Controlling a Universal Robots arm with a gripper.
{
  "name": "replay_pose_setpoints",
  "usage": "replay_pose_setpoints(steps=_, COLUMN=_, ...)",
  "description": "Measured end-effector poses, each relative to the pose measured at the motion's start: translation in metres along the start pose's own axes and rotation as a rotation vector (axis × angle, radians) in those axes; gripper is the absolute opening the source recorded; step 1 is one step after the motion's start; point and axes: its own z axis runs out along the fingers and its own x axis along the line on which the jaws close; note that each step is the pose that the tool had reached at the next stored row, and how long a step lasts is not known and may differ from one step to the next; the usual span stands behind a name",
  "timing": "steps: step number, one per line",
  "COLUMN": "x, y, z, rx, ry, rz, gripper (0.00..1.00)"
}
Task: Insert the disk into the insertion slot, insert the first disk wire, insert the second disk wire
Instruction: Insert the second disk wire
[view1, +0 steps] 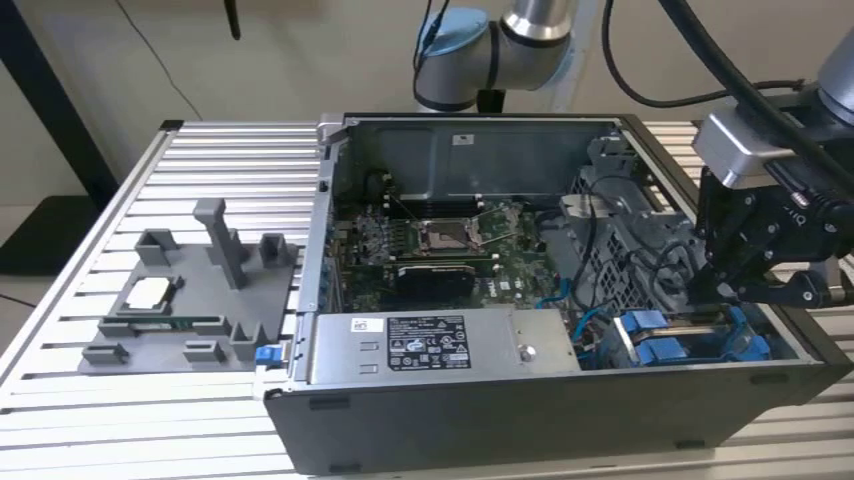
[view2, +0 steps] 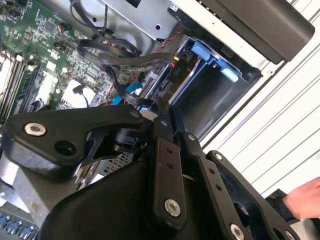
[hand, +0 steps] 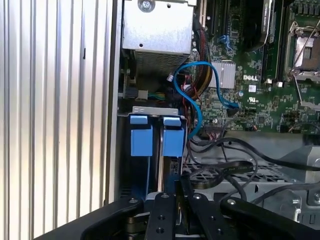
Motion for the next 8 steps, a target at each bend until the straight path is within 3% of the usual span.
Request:
replay_pose_setpoints(steps=3, x=0.0002, y=0.0, z=0.0021, rx=0.0064, ry=0.0003, rz=-0.002, gripper=0.16)
replay_pose_setpoints(steps=8, x=0.0003, y=0.0001, z=0.0025, rx=0.0066, ry=0.0003, rz=-0.002, gripper=0.16)
